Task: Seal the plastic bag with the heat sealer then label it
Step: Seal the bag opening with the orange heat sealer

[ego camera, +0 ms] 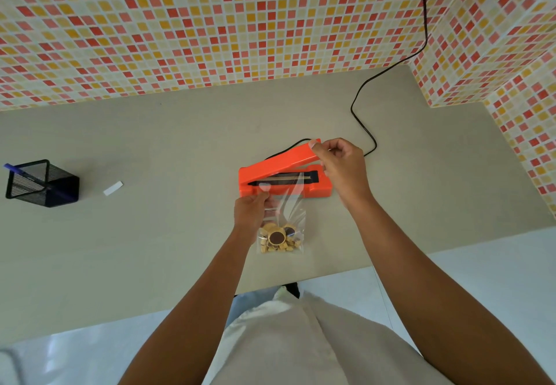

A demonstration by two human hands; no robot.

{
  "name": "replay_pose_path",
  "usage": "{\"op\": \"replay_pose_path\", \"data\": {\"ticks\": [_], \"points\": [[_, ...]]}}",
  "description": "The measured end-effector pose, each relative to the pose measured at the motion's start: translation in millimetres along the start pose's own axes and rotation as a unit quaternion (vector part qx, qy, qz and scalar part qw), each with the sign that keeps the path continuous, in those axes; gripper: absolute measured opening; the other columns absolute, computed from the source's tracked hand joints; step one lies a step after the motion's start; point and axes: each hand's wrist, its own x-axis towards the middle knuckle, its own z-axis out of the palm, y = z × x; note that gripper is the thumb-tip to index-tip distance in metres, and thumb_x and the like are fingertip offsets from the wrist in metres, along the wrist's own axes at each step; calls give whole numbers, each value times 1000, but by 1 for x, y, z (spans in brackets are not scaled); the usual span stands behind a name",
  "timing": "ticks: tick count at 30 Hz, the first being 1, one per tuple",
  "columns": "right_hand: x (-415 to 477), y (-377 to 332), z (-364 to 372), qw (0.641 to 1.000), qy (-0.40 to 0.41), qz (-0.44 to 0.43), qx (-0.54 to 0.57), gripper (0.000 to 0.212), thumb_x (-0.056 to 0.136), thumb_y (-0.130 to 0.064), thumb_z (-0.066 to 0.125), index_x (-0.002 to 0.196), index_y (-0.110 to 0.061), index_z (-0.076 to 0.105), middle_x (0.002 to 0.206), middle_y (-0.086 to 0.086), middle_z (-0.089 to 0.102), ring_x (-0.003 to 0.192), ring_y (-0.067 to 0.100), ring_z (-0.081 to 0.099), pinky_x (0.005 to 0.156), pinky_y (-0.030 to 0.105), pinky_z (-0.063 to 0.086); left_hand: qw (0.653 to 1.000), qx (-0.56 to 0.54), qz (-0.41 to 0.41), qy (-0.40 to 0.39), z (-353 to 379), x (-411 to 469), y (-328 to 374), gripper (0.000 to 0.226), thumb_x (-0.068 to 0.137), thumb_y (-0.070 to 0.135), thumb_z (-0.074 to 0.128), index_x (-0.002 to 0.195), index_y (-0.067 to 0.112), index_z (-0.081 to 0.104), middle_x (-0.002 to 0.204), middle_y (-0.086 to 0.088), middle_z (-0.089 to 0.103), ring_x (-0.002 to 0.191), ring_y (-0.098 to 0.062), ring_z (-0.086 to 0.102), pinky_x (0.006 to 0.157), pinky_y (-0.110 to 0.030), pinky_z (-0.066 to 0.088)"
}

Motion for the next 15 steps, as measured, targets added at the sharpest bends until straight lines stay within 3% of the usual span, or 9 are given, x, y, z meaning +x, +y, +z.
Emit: {"op": "replay_pose_path", "data": {"ticks": [15], "points": [[-1, 1, 0, 1000, -1, 9, 6, 37, 79, -47, 76, 81, -11, 66, 66, 2, 59, 61, 14, 51, 62, 34, 44, 1000, -2, 1, 2, 1, -6, 5, 32, 96, 33, 59, 97, 4, 71, 87, -10, 76, 58, -17, 70, 46, -23, 52]]}}
